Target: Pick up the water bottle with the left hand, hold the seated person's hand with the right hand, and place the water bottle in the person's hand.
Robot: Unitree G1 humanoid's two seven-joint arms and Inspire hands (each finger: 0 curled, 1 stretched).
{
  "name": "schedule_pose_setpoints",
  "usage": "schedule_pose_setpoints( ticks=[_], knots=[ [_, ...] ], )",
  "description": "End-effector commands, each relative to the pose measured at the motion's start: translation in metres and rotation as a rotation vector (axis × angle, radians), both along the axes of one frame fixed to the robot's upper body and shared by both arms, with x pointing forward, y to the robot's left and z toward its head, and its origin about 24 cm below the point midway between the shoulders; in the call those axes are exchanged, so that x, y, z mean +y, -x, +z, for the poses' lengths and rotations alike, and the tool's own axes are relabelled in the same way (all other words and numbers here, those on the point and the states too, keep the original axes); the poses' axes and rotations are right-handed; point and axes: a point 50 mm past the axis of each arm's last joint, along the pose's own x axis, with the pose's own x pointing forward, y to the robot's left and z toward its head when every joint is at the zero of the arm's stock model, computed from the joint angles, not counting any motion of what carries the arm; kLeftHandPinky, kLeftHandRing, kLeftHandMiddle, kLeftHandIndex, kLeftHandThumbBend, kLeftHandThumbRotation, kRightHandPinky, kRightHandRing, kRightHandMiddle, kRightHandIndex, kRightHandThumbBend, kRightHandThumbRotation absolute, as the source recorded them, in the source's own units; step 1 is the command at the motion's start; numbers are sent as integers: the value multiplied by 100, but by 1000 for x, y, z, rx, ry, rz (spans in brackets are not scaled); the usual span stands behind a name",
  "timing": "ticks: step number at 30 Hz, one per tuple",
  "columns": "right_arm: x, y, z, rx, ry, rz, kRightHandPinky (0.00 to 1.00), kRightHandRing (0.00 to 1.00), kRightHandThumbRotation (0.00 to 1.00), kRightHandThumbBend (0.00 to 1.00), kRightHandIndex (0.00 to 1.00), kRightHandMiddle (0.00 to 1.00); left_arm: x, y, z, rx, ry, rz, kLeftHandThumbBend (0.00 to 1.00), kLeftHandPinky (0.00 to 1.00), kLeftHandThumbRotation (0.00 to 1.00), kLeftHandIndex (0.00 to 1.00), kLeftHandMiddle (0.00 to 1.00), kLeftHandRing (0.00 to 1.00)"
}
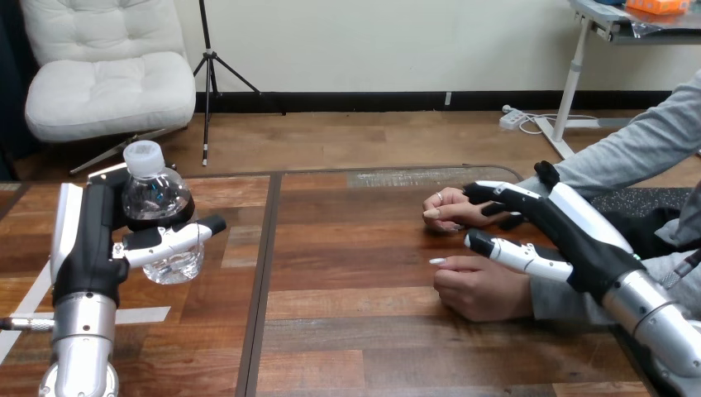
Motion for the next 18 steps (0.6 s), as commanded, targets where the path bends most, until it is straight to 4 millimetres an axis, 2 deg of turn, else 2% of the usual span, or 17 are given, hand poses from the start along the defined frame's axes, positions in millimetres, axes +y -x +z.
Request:
schedule_pose_setpoints(
  ticks=[1, 10, 18],
  knots=[
    [-3, -20, 30, -117, 63, 4, 70, 79, 84, 79, 83, 83, -7, -12, 28, -128, 1, -35, 87, 30, 0, 40, 39, 35],
    [-14, -23, 29, -118, 137, -18, 69, 79, 77, 77, 82, 82, -7, -11, 27, -118, 15, -28, 87, 30, 0, 40, 39, 35],
    [-22, -26, 29, -122, 203, -45, 69, 79, 75, 76, 81, 81, -7, -11, 27, -128, 18, -38, 87, 30, 0, 40, 39, 35]
  ],
)
